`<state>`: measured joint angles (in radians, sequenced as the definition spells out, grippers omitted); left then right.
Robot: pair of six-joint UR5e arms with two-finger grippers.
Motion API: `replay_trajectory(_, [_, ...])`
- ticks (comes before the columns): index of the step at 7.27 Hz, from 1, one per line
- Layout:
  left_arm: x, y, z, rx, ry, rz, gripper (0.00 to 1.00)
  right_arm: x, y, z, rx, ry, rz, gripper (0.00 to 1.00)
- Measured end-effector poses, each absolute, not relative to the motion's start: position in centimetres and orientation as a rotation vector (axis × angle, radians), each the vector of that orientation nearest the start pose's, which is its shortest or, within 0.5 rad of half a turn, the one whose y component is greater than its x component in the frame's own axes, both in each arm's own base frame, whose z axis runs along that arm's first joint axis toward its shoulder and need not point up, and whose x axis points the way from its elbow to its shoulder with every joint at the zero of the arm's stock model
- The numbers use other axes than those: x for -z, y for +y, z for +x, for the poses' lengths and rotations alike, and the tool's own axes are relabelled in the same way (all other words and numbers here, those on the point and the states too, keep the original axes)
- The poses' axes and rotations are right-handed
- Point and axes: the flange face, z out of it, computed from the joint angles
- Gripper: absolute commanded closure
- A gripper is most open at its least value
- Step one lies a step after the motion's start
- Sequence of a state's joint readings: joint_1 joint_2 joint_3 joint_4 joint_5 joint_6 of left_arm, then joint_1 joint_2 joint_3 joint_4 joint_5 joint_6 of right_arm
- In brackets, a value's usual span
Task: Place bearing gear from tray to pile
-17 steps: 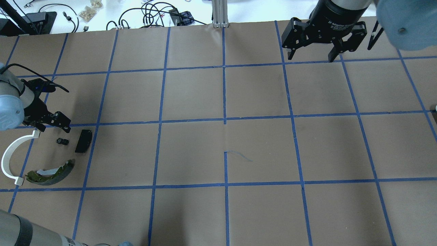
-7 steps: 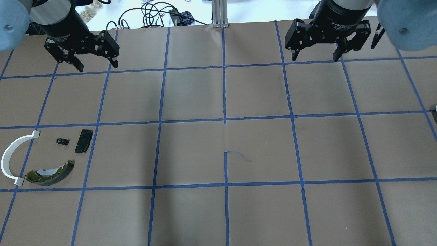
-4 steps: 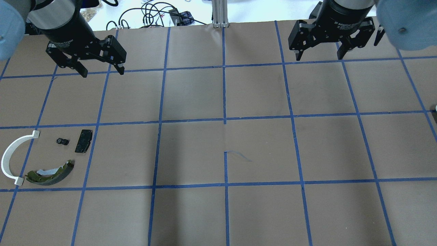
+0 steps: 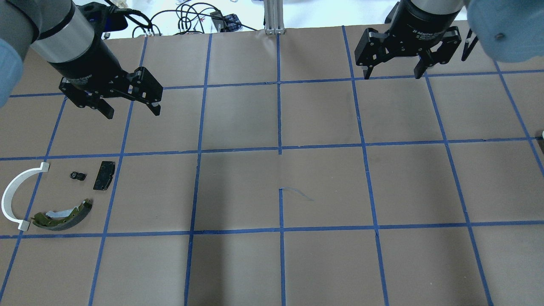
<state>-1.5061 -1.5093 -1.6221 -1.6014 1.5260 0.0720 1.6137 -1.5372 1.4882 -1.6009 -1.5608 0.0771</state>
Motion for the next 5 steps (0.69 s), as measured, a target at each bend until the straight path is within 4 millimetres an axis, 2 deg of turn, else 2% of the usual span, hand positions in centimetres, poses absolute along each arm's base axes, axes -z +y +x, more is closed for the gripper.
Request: replay_trajectory(5, [-48.57,-46.36,-10.64,-0.026,3.183,0.016,0.0,-51.59,-50.54,15.76,0.123,3.122,0.059,0.0])
